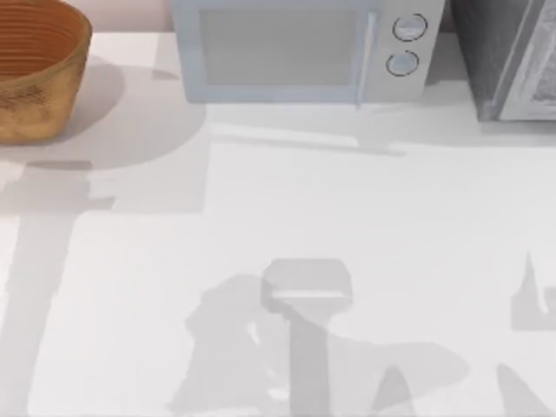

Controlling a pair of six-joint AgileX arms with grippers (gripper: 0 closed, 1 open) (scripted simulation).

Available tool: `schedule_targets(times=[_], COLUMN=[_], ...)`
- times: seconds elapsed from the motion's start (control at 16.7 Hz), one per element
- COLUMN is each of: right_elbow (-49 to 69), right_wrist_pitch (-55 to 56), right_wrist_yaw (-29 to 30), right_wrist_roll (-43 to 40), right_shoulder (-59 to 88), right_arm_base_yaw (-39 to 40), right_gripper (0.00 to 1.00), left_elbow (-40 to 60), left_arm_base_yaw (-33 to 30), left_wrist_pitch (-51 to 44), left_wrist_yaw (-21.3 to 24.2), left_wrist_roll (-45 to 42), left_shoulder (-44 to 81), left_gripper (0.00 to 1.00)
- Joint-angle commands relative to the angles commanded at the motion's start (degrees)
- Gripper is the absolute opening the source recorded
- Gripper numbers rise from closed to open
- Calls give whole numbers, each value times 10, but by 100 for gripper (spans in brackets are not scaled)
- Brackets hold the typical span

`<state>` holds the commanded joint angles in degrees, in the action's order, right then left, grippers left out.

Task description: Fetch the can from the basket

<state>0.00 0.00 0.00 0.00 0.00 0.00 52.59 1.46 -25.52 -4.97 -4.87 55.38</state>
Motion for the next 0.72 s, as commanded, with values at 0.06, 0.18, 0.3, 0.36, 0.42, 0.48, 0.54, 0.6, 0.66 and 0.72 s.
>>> schedule_targets(times=[0.06, 0.18, 0.3, 0.36, 0.42, 0.48, 0.54, 0.6, 0.66, 0.72], right_elbow=[0, 0, 0, 0, 0, 0, 0, 0, 0, 0], right_wrist_pitch=[0, 0, 0, 0, 0, 0, 0, 0, 0, 0], right_wrist_yaw=[0, 0, 0, 0, 0, 0, 0, 0, 0, 0], right_wrist_roll=[0, 0, 0, 0, 0, 0, 0, 0, 0, 0], right_shoulder=[0, 0, 0, 0, 0, 0, 0, 0, 0, 0], right_arm_base_yaw=[0, 0, 0, 0, 0, 0, 0, 0, 0, 0], right_gripper=[100, 100, 100, 100, 100, 100, 100, 100, 100, 100], left_elbow=[-65, -187, -293, -341, -383, -421, -454, -481, -501, -516], left_arm_base_yaw=[-4, -10, -14, -15, -16, -16, -16, -16, -16, -15], left_wrist_pitch=[29, 85, 135, 159, 180, 199, 216, 231, 242, 250], left_wrist_yaw=[1, 6, 15, 20, 26, 31, 36, 40, 44, 47], left_wrist_roll=[4, 12, 22, 26, 31, 35, 38, 42, 45, 47], left_shoulder=[-70, -202, -316, -366, -410, -449, -482, -509, -529, -543], left_gripper=[0, 0, 0, 0, 0, 0, 0, 0, 0, 0])
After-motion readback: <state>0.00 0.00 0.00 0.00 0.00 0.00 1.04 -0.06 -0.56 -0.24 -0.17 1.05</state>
